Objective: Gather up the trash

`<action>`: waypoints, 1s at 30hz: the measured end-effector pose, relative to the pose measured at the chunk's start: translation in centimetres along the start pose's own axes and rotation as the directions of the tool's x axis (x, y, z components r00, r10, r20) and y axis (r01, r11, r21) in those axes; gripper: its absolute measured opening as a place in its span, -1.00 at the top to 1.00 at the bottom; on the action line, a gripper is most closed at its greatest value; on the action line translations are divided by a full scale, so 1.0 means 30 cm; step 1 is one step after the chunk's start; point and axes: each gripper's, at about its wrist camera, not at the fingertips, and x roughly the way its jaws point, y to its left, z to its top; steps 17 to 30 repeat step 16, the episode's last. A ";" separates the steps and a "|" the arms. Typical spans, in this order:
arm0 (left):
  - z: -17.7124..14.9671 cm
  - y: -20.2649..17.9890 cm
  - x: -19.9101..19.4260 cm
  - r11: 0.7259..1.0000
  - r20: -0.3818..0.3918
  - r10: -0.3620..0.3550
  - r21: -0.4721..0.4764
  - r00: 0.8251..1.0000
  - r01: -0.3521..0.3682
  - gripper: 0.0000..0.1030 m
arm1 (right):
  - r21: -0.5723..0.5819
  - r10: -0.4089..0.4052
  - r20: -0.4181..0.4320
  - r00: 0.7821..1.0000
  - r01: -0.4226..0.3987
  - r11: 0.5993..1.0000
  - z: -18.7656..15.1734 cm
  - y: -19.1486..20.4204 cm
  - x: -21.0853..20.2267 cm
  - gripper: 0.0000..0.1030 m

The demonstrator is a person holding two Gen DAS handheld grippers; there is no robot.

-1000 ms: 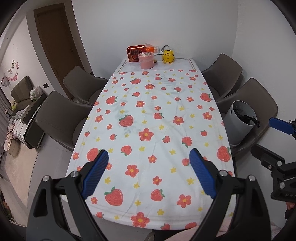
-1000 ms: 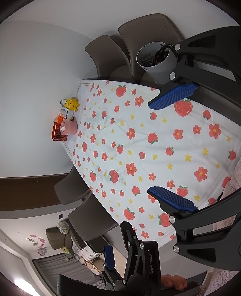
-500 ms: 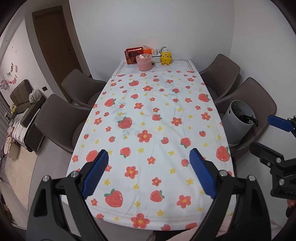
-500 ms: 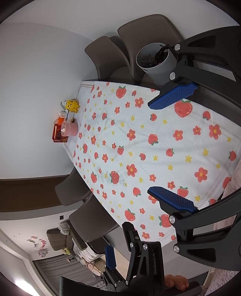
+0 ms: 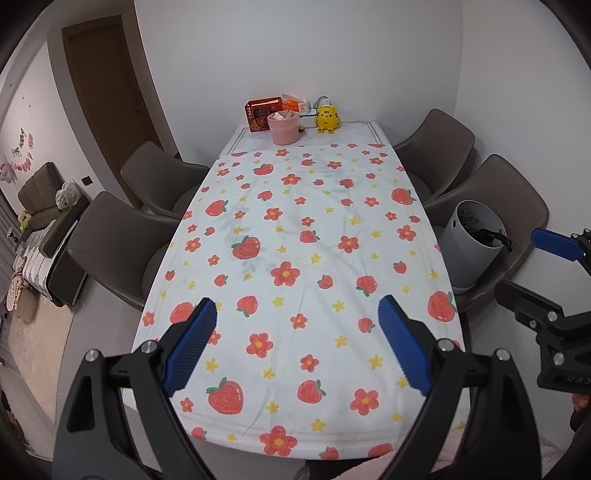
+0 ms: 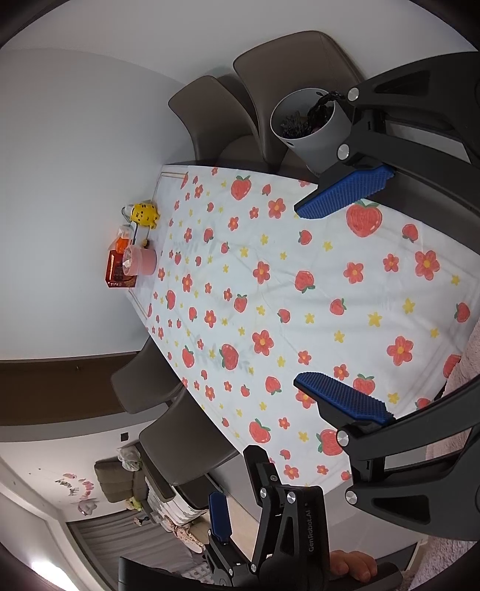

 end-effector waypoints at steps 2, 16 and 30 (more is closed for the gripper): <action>0.000 -0.003 0.000 1.000 -0.001 -0.001 -0.003 1.000 0.001 -0.73 | 0.001 -0.002 0.001 1.000 0.002 1.000 0.000 0.000 -0.001 -0.60; 0.012 -0.004 -0.011 0.999 -0.007 -0.032 -0.011 0.999 0.032 -0.73 | 0.004 -0.003 0.004 1.000 0.003 1.000 -0.006 -0.002 -0.009 -0.60; 0.012 -0.004 -0.011 0.999 -0.007 -0.032 -0.011 0.999 0.032 -0.73 | 0.004 -0.003 0.004 1.000 0.003 1.000 -0.006 -0.002 -0.009 -0.60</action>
